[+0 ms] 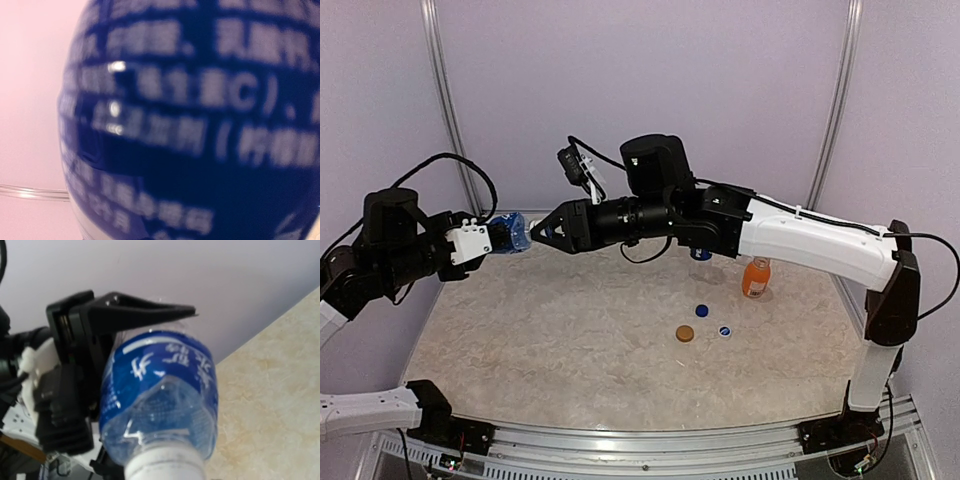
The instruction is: Unscrew the bottle caps
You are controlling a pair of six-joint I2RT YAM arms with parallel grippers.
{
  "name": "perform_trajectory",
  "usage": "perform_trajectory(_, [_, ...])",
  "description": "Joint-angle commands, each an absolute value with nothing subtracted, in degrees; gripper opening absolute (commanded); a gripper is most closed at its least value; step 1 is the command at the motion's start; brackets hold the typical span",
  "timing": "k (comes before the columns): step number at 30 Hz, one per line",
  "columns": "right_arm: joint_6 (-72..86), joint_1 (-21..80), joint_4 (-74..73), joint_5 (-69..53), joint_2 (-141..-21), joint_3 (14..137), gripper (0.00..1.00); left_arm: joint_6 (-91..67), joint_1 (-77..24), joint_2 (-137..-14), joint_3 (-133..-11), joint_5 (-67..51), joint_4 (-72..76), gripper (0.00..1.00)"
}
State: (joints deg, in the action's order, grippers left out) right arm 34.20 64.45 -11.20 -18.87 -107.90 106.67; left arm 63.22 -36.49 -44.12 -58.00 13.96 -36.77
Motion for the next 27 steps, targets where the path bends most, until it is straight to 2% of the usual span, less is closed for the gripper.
perform_trajectory(1, [34.0,64.6,-13.4,-19.2,-108.3,107.8,0.35,63.0,-36.8,-44.1,-58.5,13.3,-35.6,0.44])
perform_trajectory(5, [33.7,64.6,-11.9,-17.7,-106.6,106.1,0.12,62.9,-36.9,-44.1,-58.7,13.1,-36.1,0.44])
perform_trajectory(6, [33.5,64.6,-11.7,-17.5,-106.4,105.5,0.03,62.9,-36.8,-44.0,-58.8,12.9,-36.5,0.44])
perform_trajectory(7, [33.0,64.6,-11.8,-17.5,-106.1,105.4,0.00,62.8,-36.9,-44.0,-58.9,12.5,-36.9,0.44])
perform_trajectory(11, [23.5,66.3,-13.3,-15.1,-104.8,105.2,0.00,60.6,-36.9,-43.8,-60.5,6.5,-44.8,0.44])
perform_trajectory(14, [4.9,71.2,-17.0,-5.1,-102.5,104.6,0.00,57.4,-36.8,-44.0,-63.2,-1.3,-55.8,0.43])
perform_trajectory(17, [-17.2,77.9,-16.9,6.6,-98.9,98.9,0.00,55.9,-36.8,-44.3,-64.4,-7.3,-65.6,0.41])
perform_trajectory(22, [-50.3,87.0,-4.0,26.6,-91.3,81.5,0.00,55.8,-36.8,-43.8,-63.6,-12.5,-75.5,0.40])
perform_trajectory(27, [-68.1,89.9,4.0,40.9,-91.4,77.4,0.00,56.1,-36.9,-44.2,-62.6,-11.4,-76.1,0.40])
